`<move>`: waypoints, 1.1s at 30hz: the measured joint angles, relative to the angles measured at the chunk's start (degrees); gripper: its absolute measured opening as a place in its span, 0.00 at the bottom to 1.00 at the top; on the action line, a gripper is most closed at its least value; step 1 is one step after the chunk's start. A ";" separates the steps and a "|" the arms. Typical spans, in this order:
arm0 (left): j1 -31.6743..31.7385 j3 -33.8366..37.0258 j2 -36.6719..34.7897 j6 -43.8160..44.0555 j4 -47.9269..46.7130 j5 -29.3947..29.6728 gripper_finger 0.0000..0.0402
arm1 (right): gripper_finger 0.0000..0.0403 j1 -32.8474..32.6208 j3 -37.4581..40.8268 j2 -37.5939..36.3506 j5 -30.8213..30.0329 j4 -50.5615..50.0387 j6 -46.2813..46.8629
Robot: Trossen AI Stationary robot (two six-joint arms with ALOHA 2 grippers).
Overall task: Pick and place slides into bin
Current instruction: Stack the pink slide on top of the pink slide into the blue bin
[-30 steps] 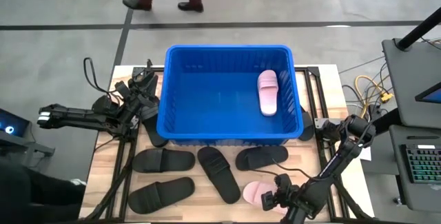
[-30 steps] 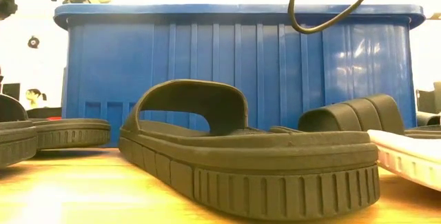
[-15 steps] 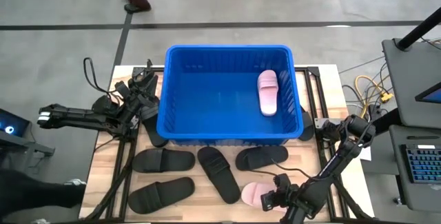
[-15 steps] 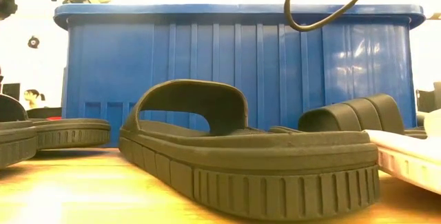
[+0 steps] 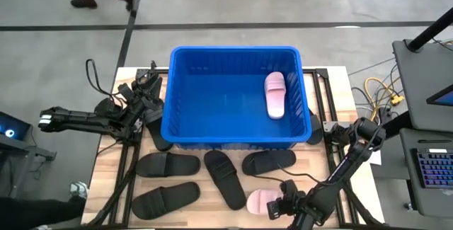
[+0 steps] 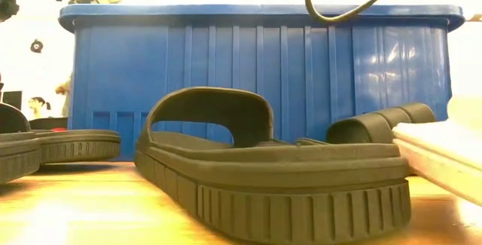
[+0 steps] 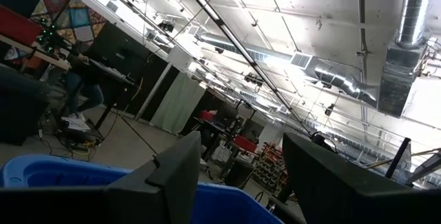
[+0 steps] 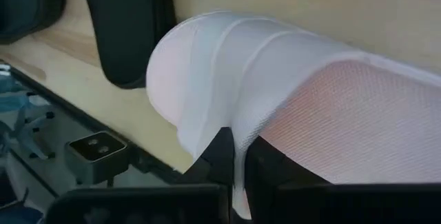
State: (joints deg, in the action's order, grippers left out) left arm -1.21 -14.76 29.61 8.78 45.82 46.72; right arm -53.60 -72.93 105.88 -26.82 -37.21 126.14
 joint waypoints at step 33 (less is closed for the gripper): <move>0.02 -0.04 -0.11 0.00 0.15 -0.07 0.48 | 0.02 11.63 -10.40 -12.94 -9.83 -3.13 -32.37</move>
State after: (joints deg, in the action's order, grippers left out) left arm -1.19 -14.81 29.50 8.78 45.98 46.65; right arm -41.98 -83.33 92.94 -36.65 -40.34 93.77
